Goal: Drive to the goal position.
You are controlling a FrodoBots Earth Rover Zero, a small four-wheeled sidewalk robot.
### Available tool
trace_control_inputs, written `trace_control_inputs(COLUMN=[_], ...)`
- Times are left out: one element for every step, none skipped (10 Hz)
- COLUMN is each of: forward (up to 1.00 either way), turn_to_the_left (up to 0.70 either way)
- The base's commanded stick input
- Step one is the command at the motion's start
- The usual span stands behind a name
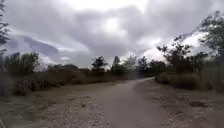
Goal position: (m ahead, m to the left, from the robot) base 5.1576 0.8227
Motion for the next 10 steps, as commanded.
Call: trace_control_inputs(forward=[0.45, 0.45, 0.45, 0.45, 0.45, 0.45, 0.45, 0.45, 0.45, 0.45], turn_to_the_left=[0.0, 0.0, 0.0, 0.0, 0.0, 0.0, 0.0, 0.0, 0.0, 0.0])
